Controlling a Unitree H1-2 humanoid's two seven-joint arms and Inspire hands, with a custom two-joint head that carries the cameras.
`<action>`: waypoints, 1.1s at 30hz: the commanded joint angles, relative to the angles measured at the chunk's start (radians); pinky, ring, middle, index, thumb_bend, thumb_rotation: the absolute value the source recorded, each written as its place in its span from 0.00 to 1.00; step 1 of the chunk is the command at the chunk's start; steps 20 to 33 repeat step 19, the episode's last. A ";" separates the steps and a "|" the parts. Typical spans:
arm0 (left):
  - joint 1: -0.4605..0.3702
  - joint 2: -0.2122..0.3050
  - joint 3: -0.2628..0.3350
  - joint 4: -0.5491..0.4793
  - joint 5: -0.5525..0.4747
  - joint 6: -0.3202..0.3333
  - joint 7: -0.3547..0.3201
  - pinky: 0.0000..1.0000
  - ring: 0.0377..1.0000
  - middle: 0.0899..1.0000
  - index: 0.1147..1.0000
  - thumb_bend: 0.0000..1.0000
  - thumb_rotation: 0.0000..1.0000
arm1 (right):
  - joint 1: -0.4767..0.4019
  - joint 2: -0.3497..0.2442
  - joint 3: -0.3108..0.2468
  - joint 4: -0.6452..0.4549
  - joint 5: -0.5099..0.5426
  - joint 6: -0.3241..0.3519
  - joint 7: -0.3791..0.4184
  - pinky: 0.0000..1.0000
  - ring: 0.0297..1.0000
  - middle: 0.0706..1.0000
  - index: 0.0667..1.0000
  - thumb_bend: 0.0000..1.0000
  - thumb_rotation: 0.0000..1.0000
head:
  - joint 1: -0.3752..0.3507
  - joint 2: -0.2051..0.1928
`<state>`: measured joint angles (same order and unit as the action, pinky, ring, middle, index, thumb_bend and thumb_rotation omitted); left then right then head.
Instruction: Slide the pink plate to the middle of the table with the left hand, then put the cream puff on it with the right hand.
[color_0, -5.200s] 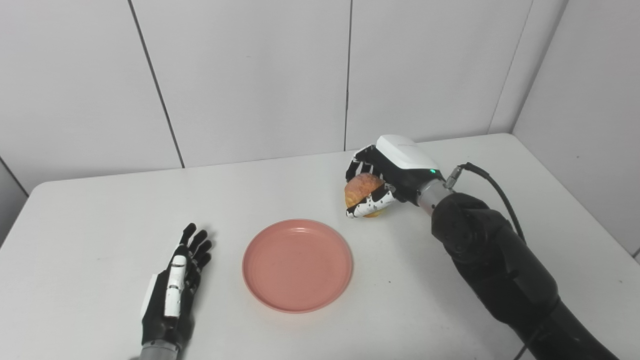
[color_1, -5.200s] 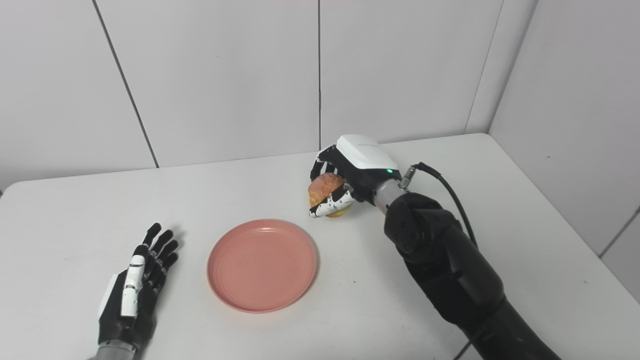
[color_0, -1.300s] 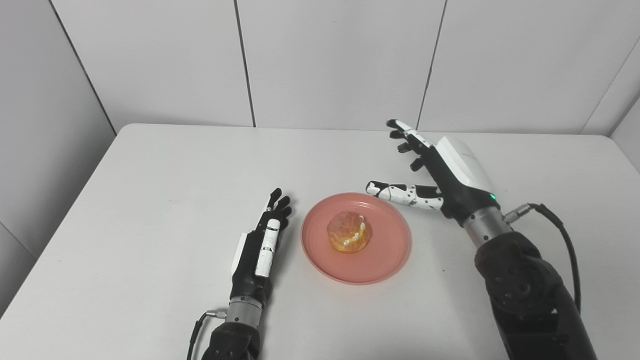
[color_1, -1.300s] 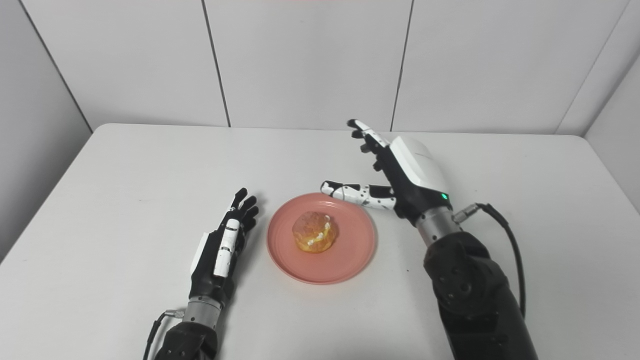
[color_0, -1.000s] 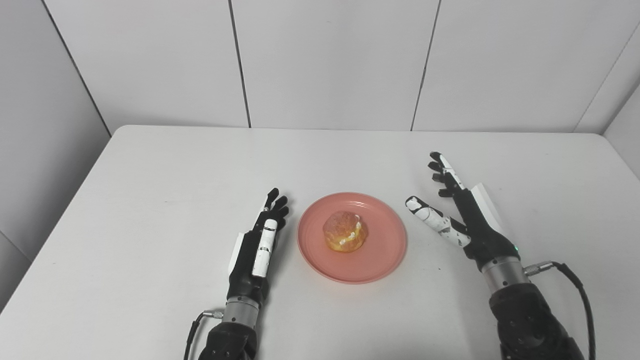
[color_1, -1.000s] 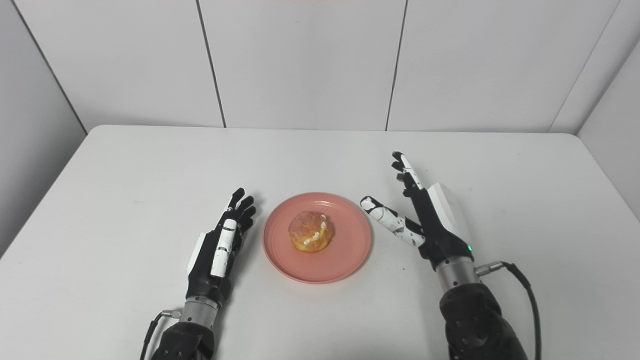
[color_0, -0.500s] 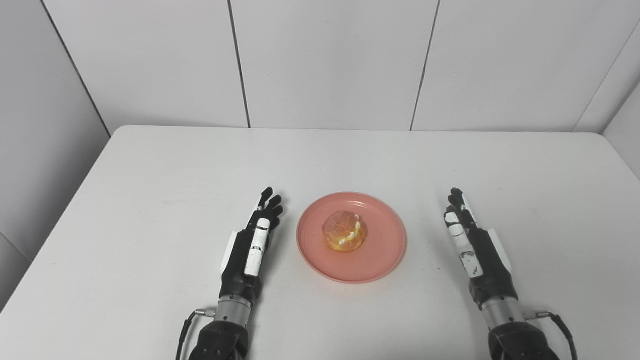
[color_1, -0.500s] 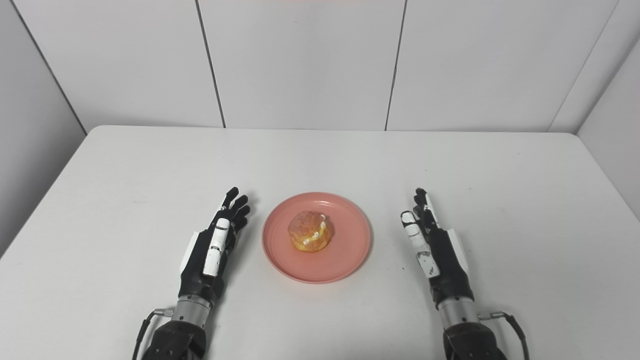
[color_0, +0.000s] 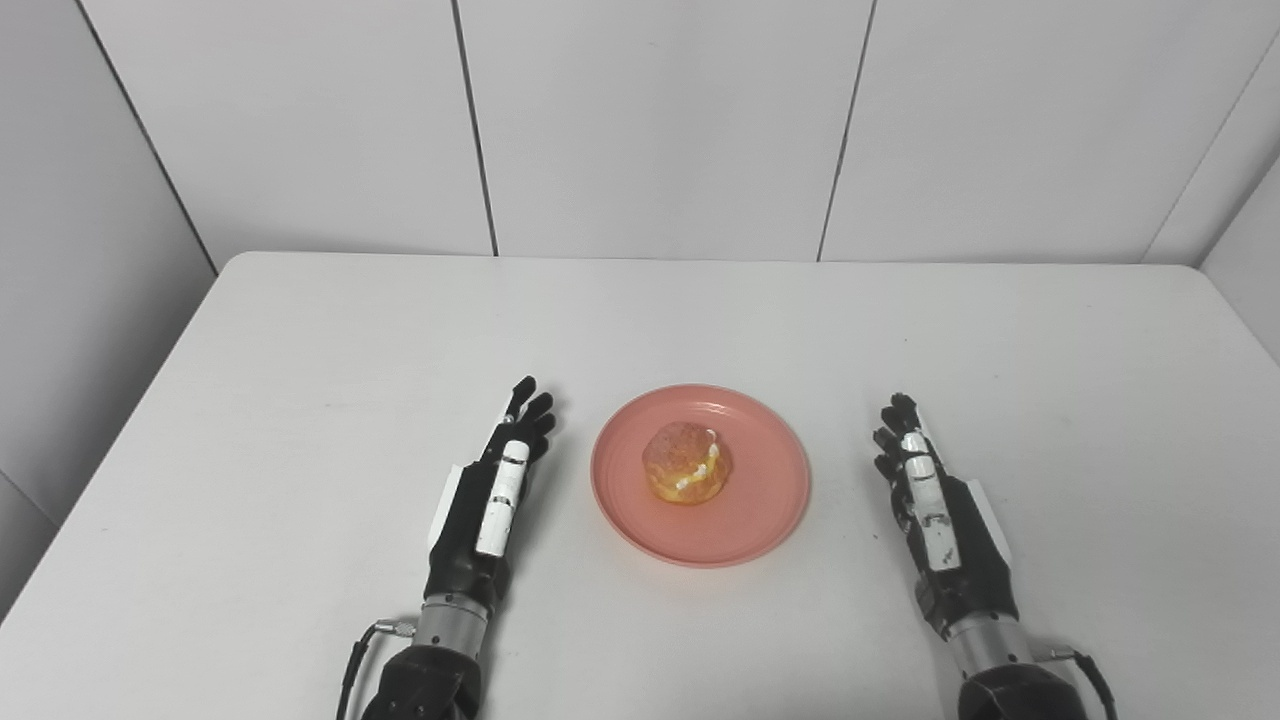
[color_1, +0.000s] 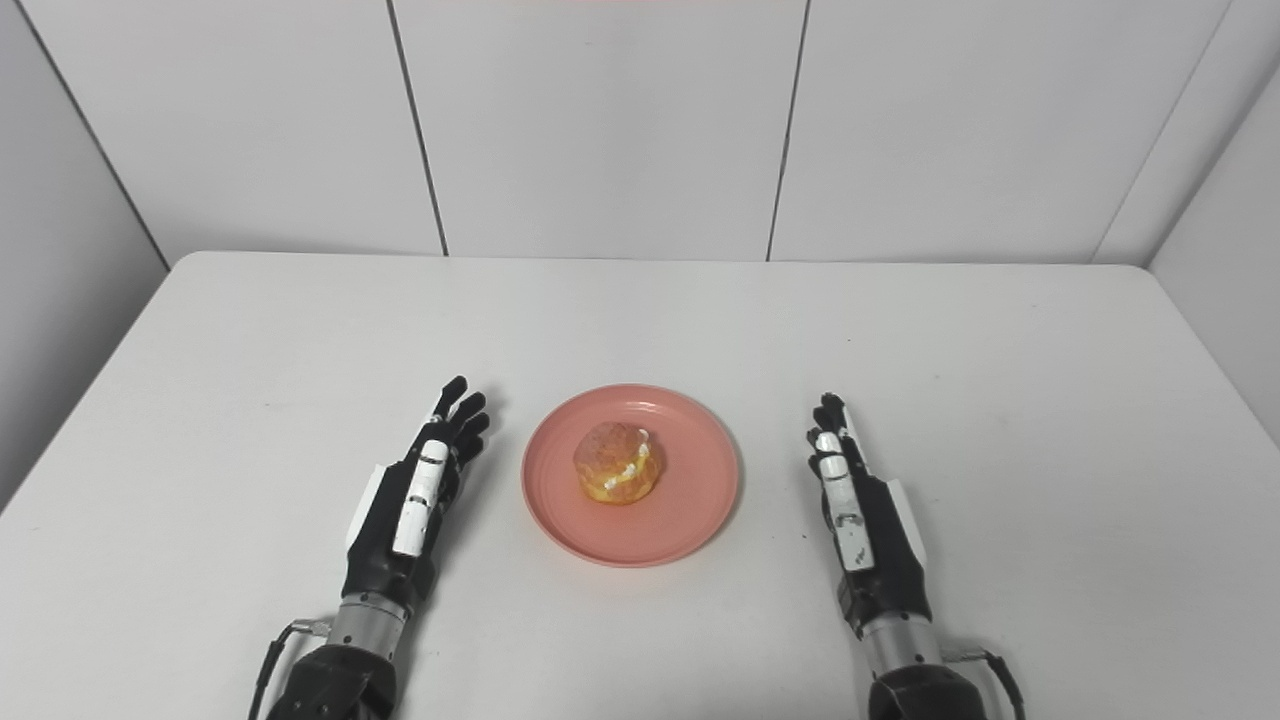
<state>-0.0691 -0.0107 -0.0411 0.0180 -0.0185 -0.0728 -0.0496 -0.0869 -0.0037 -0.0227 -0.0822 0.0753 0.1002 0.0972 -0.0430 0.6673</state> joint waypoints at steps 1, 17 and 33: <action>0.040 0.019 0.010 0.030 -0.018 -0.022 -0.014 0.95 0.95 0.97 0.97 0.42 1.00 | -0.005 0.013 0.005 -0.004 0.015 -0.049 -0.002 1.00 1.00 1.00 1.00 0.32 1.00 | 0.003 0.003; 0.027 0.030 0.018 0.052 -0.026 -0.020 -0.028 0.96 0.95 0.97 0.97 0.45 1.00 | -0.002 0.011 0.008 0.018 0.040 -0.050 -0.007 1.00 1.00 1.00 1.00 0.30 1.00 | 0.008 0.006; 0.026 0.031 0.017 0.063 -0.027 -0.030 -0.031 0.96 0.96 0.97 0.97 0.45 1.00 | -0.001 0.009 0.009 0.018 0.040 -0.047 -0.008 1.00 1.00 1.00 1.00 0.30 1.00 | 0.009 0.006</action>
